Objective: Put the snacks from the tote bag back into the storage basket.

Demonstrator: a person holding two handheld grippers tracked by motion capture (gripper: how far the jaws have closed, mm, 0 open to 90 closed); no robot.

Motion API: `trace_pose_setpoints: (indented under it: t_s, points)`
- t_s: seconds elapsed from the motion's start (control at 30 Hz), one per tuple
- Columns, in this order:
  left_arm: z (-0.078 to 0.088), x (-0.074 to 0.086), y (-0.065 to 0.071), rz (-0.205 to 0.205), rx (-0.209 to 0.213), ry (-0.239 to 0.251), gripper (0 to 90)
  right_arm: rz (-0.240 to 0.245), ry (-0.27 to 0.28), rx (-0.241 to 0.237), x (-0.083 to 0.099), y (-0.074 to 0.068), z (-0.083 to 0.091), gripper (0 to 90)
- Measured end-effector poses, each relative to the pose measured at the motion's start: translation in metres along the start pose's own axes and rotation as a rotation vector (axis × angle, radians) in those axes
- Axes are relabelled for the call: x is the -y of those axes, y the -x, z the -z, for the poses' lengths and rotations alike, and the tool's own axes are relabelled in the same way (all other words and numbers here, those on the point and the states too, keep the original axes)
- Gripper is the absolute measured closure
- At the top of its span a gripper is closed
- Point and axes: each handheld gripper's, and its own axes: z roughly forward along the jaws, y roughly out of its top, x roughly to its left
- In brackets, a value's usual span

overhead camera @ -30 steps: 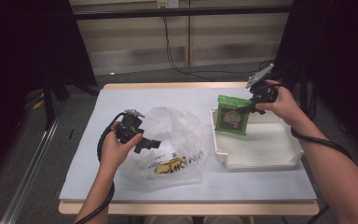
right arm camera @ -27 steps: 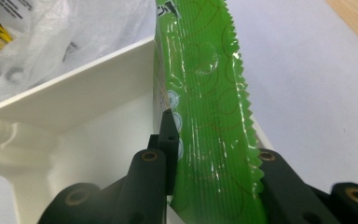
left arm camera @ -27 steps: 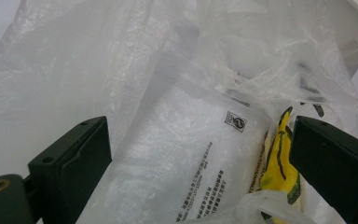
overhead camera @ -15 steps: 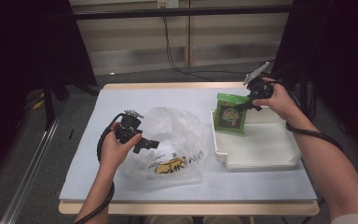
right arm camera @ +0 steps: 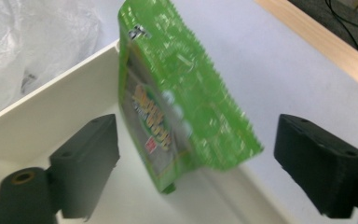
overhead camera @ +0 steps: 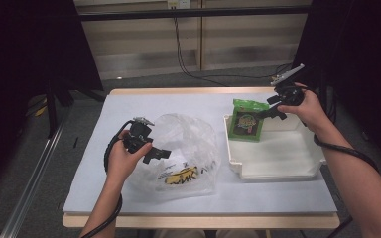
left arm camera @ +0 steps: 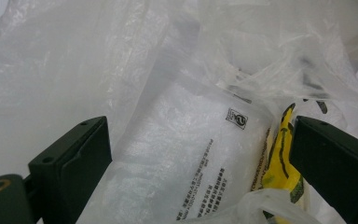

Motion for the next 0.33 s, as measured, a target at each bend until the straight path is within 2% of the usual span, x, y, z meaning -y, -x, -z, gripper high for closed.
trace_pose_setpoints:
  t_s: [0.03, 0.23, 0.3, 0.33]
  points:
    - [0.002, -0.001, -0.001, -0.028, -0.003, -0.017, 5.7, -0.002, 0.002, 0.007, 0.003, -0.003, 0.002, 11.7]
    - [0.003, -0.001, 0.004, -0.020, 0.009, 0.011, 5.7, -0.021, 0.044, 0.006, 0.016, -0.025, 0.013, 9.4]
    - [0.003, -0.001, 0.006, -0.016, 0.011, 0.017, 5.7, -0.024, 0.044, 0.020, 0.020, -0.033, 0.016, 8.9]
    - [0.003, -0.001, 0.006, -0.032, 0.016, 0.006, 5.7, -0.033, 0.051, 0.017, 0.021, -0.035, 0.017, 8.5]
